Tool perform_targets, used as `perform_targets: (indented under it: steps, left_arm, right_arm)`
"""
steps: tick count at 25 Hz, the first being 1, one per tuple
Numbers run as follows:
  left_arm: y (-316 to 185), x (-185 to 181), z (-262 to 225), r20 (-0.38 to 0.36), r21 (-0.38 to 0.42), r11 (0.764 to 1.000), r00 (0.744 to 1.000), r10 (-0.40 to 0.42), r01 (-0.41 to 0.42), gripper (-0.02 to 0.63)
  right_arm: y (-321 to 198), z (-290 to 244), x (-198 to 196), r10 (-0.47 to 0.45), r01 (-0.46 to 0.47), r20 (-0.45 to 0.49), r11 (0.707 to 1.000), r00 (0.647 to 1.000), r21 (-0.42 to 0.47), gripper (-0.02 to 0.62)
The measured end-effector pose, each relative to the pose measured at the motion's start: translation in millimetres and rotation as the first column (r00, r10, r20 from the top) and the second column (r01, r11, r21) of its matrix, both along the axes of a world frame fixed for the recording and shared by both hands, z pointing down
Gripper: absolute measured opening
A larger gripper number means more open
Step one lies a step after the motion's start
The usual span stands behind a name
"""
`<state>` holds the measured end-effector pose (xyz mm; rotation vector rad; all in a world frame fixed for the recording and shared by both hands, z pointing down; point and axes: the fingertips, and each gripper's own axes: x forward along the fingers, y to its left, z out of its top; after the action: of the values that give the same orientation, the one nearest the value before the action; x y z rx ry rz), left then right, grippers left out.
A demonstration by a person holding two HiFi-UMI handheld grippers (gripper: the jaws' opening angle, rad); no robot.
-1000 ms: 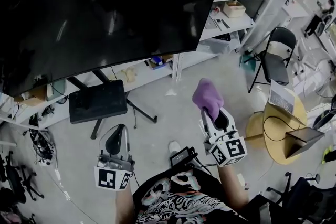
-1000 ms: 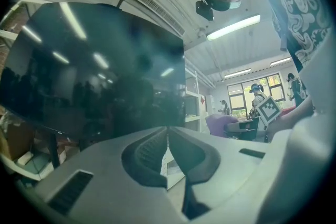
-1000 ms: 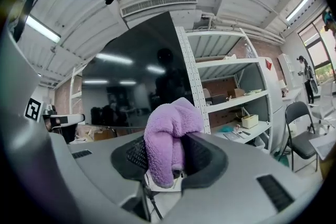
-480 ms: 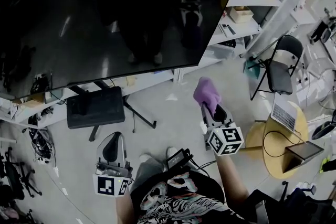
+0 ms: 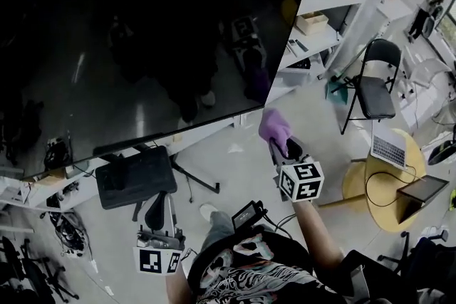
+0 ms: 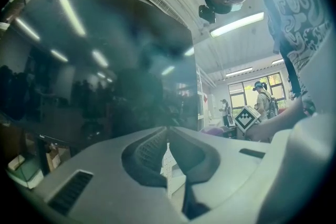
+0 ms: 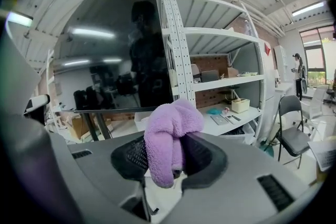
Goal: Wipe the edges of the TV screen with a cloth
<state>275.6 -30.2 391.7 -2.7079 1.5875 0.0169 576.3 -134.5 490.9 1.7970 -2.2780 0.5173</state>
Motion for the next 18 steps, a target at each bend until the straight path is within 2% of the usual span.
perform_targets:
  steps: [9, 18]
  left_arm:
    - [-30, -12, -2, 0.022, 0.01, 0.999, 0.999, 0.042, -0.042, 0.025]
    - [-38, -18, 10, -0.004, -0.019, 0.999, 0.999, 0.041, -0.041, 0.025]
  right_arm:
    - [-20, 3, 8, 0.075, -0.075, -0.005, 0.997, 0.997, -0.016, 0.156]
    - [-39, -3, -13, -0.002, 0.001, -0.083, 1.0, 0.997, -0.012, 0.158]
